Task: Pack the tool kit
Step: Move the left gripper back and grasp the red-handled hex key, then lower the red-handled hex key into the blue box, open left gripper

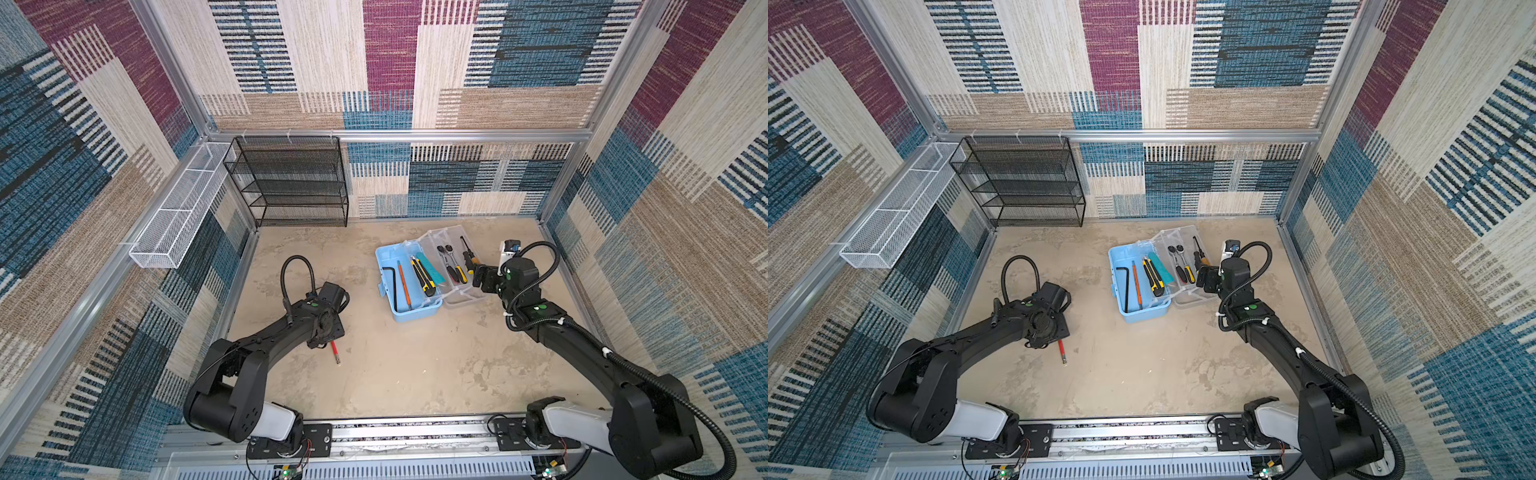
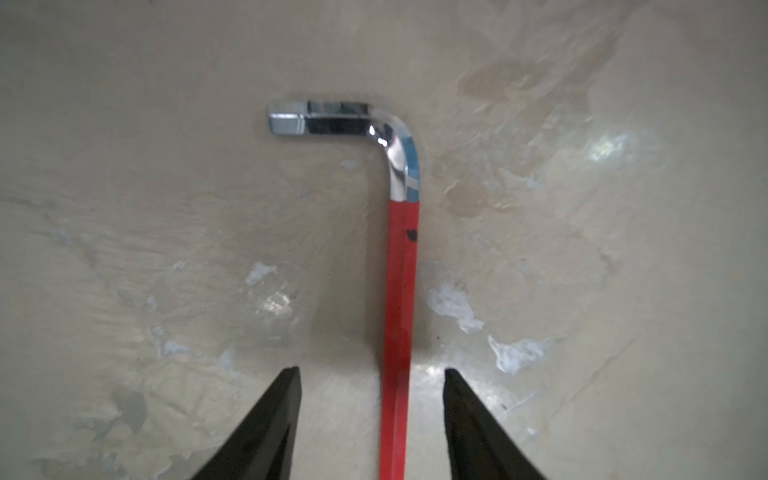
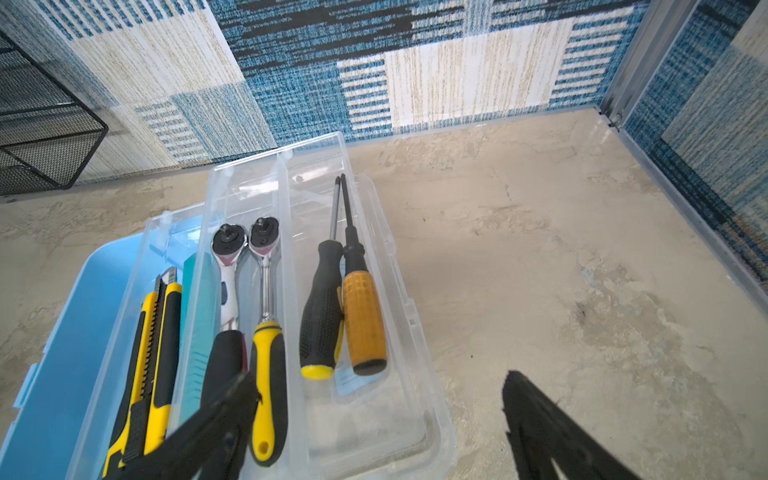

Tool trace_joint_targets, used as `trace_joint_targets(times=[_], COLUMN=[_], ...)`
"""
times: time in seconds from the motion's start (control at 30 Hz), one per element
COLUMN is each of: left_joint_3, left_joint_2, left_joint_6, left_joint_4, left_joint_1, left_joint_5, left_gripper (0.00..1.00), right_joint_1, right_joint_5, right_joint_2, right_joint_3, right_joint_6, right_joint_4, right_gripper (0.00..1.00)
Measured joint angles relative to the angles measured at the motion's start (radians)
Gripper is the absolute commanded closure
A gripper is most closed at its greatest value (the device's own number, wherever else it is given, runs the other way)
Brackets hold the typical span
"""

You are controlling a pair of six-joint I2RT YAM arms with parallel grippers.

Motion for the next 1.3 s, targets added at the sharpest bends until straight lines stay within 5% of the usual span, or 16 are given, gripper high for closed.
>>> trace_joint_targets(times=[0.47,0.73,0.93,1.3], left_joint_3=[-0.018,-0.005,0.041,0.354], left_joint_2=[0.072,0.061,0.005,0.034], left_joint_6=[0.024,0.039,0.056,0.093], left_joint_4=[0.140,0.138,0.103,0.116], left_joint_1=[0.004,0.004,-0.009,-0.059], left_joint_5=[0.000,0.007,0.133,0.209], left_gripper=[1.00,1.00,1.00,1.00], right_joint_1=[-0.001,-0.002,-0.003,-0.003], right_joint_5=[0.042,0.051,0.051,0.024], right_joint_2=[-0.014,0.006,0.010,0.017], right_joint_3=[0.000,0.001,0.001,-0.008], right_joint_6=[0.014,0.037,0.047,0.047], right_joint_4=[-0.025,-0.027,-0.027,-0.013], right_gripper=[0.06,0.06,0.06,0.06])
